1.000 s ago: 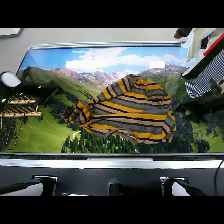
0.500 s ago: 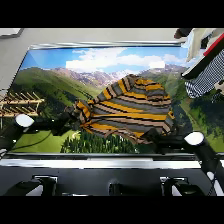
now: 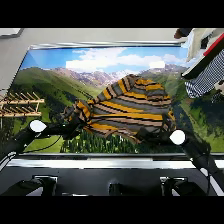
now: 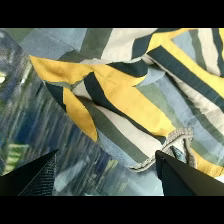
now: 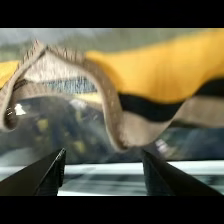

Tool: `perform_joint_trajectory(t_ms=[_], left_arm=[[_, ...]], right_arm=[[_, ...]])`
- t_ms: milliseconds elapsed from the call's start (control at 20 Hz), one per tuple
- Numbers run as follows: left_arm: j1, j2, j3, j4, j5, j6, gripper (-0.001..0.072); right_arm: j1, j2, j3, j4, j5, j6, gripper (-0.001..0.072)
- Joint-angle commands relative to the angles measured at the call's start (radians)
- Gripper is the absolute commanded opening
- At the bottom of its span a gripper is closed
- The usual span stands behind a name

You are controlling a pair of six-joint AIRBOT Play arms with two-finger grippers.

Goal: Fold the clothes and pants, and hang the long-sleeved shirts on hangers.

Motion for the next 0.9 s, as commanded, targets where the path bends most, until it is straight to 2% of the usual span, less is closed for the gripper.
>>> perform_joint_trajectory(t_ms=[0, 150, 250, 400, 600, 750, 800, 850], left_arm=[[-0.008, -0.002, -0.003, -0.005, 0.012, 0.051, 0.072], [-0.008, -0.002, -0.003, -0.005, 0.05, 0.071, 0.072], [-0.009, -0.003, -0.003, -0.005, 0.064, 0.108, 0.072], [-0.017, -0.002, -0.003, -0.005, 0.048, 0.114, 0.072], [-0.023, -0.003, -0.003, -0.005, 0.053, 0.114, 0.072], [-0.023, -0.003, -0.003, -0.005, 0.061, 0.114, 0.072], [-0.023, -0.003, -0.003, -0.005, 0.06, 0.114, 0.072], [-0.023, -0.003, -0.003, -0.005, 0.059, 0.114, 0.072]], right_arm=[[0.014, -0.006, 0.157, -0.316, 0.117, 0.121, 0.0526], [0.044, -0.053, 0.171, -0.315, 0.172, 0.119, 0.0493], [0.143, -0.097, 0.171, -0.316, 0.129, 0.128, 0.0492], [0.287, -0.169, 0.171, -0.404, 0.133, 0.291, 0.0492], [0.381, -0.193, 0.171, -0.565, 0.103, 0.498, 0.0488], [0.381, -0.234, 0.171, -0.544, 0.072, 0.539, 0.0487], [0.381, -0.249, 0.171, -0.526, 0.046, 0.539, 0.0468], [0.381, -0.257, 0.171, -0.513, 0.024, 0.539, 0.0366]])
